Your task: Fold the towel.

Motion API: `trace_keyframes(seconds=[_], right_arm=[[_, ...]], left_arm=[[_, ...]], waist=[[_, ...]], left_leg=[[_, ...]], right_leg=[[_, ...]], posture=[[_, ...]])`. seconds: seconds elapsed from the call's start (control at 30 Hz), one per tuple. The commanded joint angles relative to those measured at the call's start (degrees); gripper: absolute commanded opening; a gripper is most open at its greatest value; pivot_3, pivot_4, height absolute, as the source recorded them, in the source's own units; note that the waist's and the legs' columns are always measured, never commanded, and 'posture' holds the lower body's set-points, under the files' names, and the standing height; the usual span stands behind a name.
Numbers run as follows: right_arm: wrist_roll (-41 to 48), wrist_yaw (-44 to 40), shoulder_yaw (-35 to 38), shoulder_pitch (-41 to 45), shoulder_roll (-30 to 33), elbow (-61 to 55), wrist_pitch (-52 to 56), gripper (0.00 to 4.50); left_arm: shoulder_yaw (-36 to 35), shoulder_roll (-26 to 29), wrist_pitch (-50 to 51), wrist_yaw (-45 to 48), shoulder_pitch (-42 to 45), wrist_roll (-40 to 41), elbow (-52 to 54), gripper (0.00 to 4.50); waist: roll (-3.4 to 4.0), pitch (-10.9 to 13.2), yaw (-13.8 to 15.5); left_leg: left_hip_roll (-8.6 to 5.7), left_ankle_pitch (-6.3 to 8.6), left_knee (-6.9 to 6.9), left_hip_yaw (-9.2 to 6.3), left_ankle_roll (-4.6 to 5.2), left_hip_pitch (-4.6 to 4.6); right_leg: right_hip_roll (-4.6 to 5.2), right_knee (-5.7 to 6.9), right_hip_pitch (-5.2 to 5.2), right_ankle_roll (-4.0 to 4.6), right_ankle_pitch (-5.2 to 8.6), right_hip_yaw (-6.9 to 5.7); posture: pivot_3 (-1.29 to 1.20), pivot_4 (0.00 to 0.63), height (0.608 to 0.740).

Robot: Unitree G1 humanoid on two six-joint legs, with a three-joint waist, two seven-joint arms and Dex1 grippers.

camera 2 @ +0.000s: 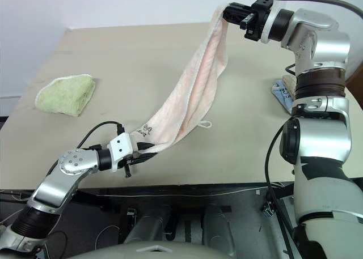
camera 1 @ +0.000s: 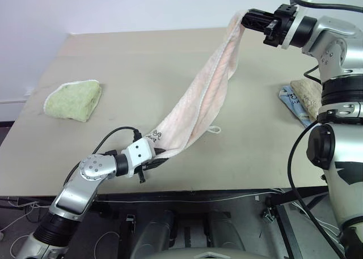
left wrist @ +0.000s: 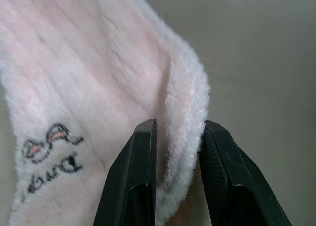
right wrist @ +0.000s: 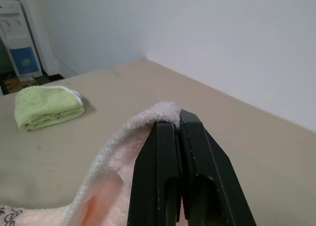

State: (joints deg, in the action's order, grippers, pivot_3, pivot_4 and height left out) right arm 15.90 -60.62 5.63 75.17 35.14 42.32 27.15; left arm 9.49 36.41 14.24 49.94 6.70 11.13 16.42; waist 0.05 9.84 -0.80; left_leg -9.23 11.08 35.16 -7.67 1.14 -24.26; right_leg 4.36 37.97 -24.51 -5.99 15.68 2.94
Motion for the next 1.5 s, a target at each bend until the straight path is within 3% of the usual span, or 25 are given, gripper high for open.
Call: trace_keyframes(seconds=[0.03,0.23,0.63,0.73,0.8,1.0,1.07,1.17,1.3,1.4,1.5], right_arm=[[-0.13,0.07,-0.16,0.71,0.29,-2.99,-1.13,0.0],[0.05,0.19,-0.38,0.53,0.38,-3.22,-1.21,0.0],[-0.84,0.61,-0.65,0.0,0.53,-3.48,-1.39,0.0],[-0.78,0.52,-0.57,-0.32,0.41,-4.02,-1.07,0.0],[-0.73,0.6,-0.51,-0.31,0.37,-4.07,-0.93,0.0],[-0.71,0.82,-0.33,-0.2,0.42,-4.07,-0.94,0.0],[-0.62,0.97,-0.17,-0.27,0.41,-4.1,-0.99,0.0],[0.1,1.39,0.64,-0.36,0.43,-4.56,-0.54,0.0],[-0.15,2.28,1.27,-0.49,1.38,-3.92,-0.97,0.0],[-0.3,3.69,2.15,-0.01,1.83,-2.64,-1.76,0.0],[-0.99,5.32,2.45,0.96,2.05,-0.44,-3.01,0.0]], left_arm=[[-2.67,-0.53,4.82,0.25,0.82,5.0,3.59,1.29],[-3.0,-0.54,9.76,-0.39,1.83,7.23,5.29,1.29],[0.83,1.7,7.52,-0.68,4.6,0.96,6.44,1.29],[1.42,2.37,6.86,0.06,5.01,-0.02,6.04,0.71],[1.13,2.23,7.18,0.31,5.2,0.36,5.85,0.04],[0.44,2.66,6.16,1.41,4.88,0.54,3.51,0.04],[-0.99,2.23,5.76,1.69,3.99,2.03,2.61,0.04],[-10.96,-1.06,12.8,0.72,4.02,13.98,1.33,0.04],[-20.6,2.81,12.86,4.74,5.89,19.71,-3.74,0.04],[-27.46,4.79,13.06,4.12,12.38,23.44,-10.96,0.04],[-29.55,6.08,11.54,2.53,20.4,22.65,-18.67,0.04]], waist=[[0.0,0.0,-0.02],[0.0,0.0,-0.05],[0.0,0.0,-0.01],[0.0,0.0,0.0],[0.0,0.0,-0.01],[0.0,0.0,-0.01],[0.0,0.0,-0.04],[-0.02,0.01,-0.04],[-0.02,0.02,-0.12],[-0.03,0.01,0.08],[-0.04,0.02,0.18]], left_leg=[[0.0,0.0,0.0,0.0,0.0,0.0],[0.0,0.0,0.01,0.0,0.01,0.0],[0.0,0.0,0.0,0.0,-0.01,0.0],[0.0,0.0,0.01,0.0,0.0,0.0],[0.0,0.0,0.0,0.0,0.0,0.0],[0.0,0.0,0.0,0.0,0.0,0.0],[0.0,0.0,0.0,0.0,0.0,0.0],[0.0,0.0,-0.01,0.0,0.0,0.0],[0.01,-0.01,0.01,-0.04,-0.01,-0.02],[0.0,-0.02,0.03,-0.03,-0.01,-0.02],[0.0,-0.01,0.09,-0.08,-0.02,-0.02]], right_leg=[[0.0,0.0,0.0,0.0,0.0,0.0],[0.0,0.0,0.0,0.0,0.0,0.0],[-0.01,-0.01,0.0,0.0,0.0,0.0],[-0.01,0.0,0.01,0.0,0.0,0.0],[0.0,-0.01,0.01,0.0,0.0,0.0],[-0.01,0.0,0.0,0.0,0.0,0.0],[-0.01,-0.01,0.0,0.0,0.0,0.0],[-0.01,0.0,-0.01,0.0,0.0,0.0],[-0.03,0.02,-0.04,0.0,0.0,-0.03],[-0.02,0.0,-0.02,0.0,0.0,-0.03],[-0.02,-0.02,0.03,-0.01,0.0,-0.1]], posture=[[0.0,0.15,0.74],[0.0,0.15,0.74],[0.0,0.15,0.74],[0.0,0.15,0.74],[0.0,0.15,0.74],[0.0,0.15,0.74],[0.0,0.15,0.74],[0.0,0.15,0.74],[0.0,0.15,0.74],[0.0,0.15,0.74],[0.0,0.15,0.74]])
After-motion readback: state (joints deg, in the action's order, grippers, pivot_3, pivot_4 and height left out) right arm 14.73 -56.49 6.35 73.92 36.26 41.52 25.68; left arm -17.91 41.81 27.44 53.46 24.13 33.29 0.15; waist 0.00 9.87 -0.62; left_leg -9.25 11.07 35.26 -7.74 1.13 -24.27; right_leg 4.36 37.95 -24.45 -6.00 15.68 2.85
